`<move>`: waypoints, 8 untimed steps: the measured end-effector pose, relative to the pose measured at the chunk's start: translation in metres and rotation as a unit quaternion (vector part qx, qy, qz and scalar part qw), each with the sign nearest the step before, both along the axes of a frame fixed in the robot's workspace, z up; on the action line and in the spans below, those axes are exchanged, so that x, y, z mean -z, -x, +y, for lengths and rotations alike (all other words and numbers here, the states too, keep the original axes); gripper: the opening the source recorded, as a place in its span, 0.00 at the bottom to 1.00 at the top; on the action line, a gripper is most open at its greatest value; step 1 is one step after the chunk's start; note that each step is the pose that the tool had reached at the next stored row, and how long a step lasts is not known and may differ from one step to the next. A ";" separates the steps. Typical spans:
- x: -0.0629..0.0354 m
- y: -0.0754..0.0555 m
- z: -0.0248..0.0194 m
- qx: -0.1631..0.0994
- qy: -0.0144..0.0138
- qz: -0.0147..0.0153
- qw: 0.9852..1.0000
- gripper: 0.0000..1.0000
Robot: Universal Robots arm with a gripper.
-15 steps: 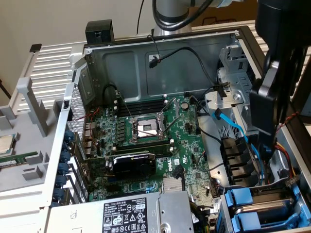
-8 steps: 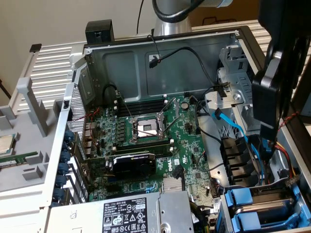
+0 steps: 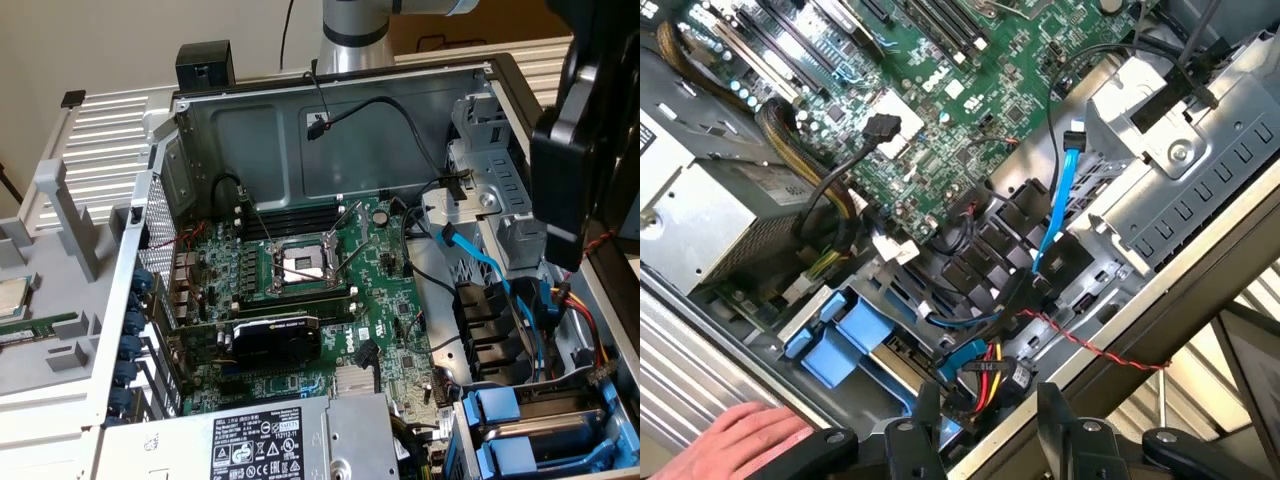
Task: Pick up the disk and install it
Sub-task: 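Insert the first disk wire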
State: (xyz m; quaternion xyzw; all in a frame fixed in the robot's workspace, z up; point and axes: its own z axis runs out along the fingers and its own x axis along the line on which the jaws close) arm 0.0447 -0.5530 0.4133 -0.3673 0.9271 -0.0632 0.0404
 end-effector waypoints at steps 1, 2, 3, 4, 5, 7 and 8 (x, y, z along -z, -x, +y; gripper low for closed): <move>-0.0018 0.000 -0.0012 0.000 0.000 0.000 1.000 0.51; -0.0031 0.000 -0.0023 0.000 0.000 0.000 1.000 0.51; -0.0040 0.000 -0.0035 0.000 0.000 0.000 1.000 0.51; -0.0046 0.000 -0.0048 0.000 0.000 0.000 1.000 0.51; -0.0051 0.001 -0.0062 0.000 0.000 0.000 1.000 0.51; -0.0060 0.001 -0.0092 0.000 0.000 0.000 1.000 0.51; -0.0063 0.001 -0.0110 0.000 0.000 0.000 1.000 0.51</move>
